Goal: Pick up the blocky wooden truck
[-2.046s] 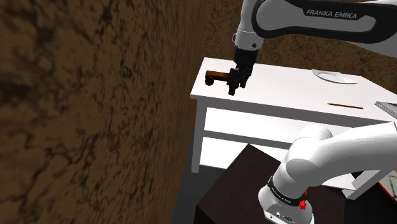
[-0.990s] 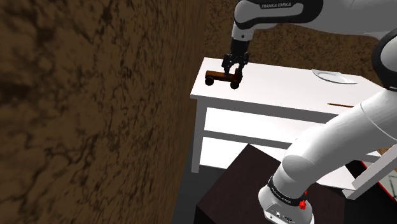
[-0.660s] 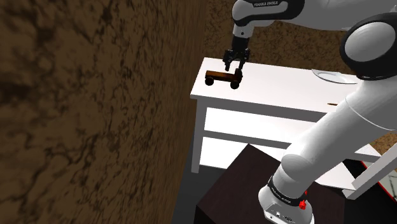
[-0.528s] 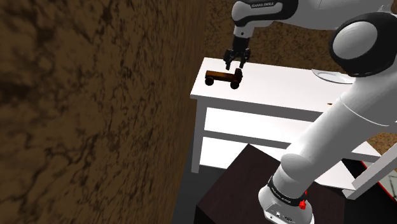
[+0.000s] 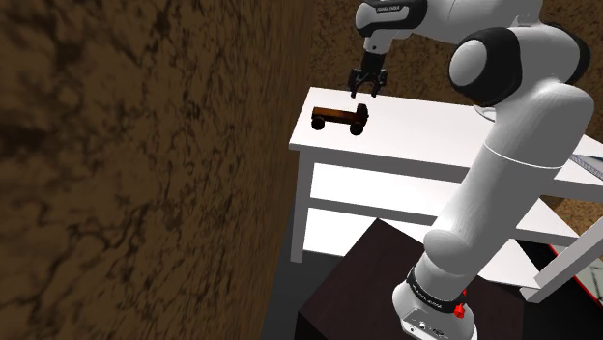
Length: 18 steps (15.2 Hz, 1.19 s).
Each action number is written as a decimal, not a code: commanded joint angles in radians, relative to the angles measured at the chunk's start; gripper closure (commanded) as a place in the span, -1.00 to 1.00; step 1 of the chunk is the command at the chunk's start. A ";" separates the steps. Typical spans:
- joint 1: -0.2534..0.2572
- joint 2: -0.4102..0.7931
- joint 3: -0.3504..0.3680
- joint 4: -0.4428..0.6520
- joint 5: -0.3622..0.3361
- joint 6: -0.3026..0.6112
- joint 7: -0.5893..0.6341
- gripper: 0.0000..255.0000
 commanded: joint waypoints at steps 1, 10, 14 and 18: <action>-0.008 0.023 -0.007 0.019 0.009 0.004 -0.004 -1.00; -0.006 0.014 -0.005 -0.079 0.006 0.094 -0.004 1.00; -0.006 0.014 -0.006 -0.079 0.006 0.094 -0.004 1.00; -0.007 0.015 -0.006 -0.079 0.007 0.094 -0.005 1.00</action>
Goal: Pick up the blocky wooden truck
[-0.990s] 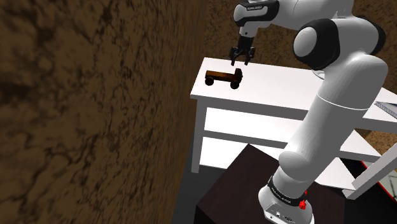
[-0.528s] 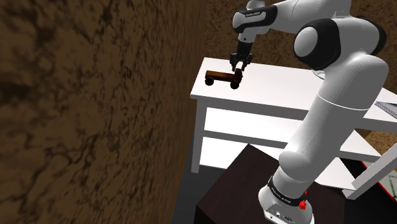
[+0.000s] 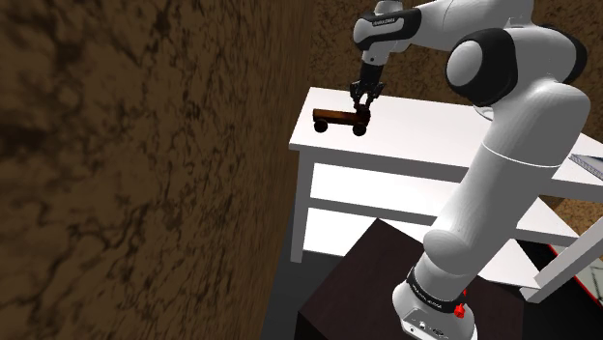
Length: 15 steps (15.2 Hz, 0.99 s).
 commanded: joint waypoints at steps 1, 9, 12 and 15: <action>0.001 0.001 0.001 0.000 0.000 0.000 0.001 1.00; -0.003 0.012 -0.001 0.120 0.004 -0.110 0.000 1.00; -0.005 0.020 -0.003 0.171 0.007 -0.153 -0.001 1.00; -0.008 0.031 -0.004 0.225 0.012 -0.198 -0.004 1.00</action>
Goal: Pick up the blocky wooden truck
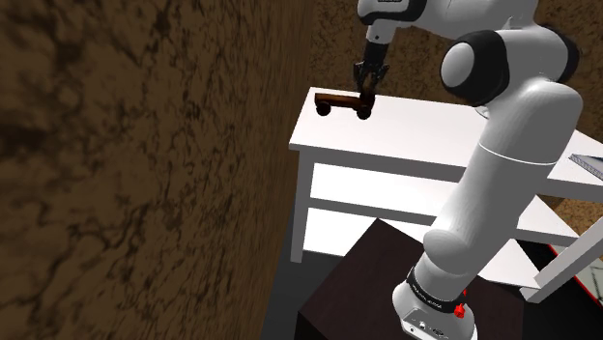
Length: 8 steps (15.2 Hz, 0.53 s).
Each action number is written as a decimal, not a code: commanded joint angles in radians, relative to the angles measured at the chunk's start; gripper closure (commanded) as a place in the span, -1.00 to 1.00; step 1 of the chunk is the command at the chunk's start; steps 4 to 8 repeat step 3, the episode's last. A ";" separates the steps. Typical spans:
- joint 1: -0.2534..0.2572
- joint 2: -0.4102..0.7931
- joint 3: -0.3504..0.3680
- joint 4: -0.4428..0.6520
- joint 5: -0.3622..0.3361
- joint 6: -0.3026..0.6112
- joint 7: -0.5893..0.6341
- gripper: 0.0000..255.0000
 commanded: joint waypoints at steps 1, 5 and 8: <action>-0.001 0.004 0.000 0.037 0.002 -0.032 0.000 1.00; -0.001 0.005 0.000 0.040 0.002 -0.034 0.000 1.00; -0.001 0.005 0.000 0.040 0.002 -0.034 0.000 1.00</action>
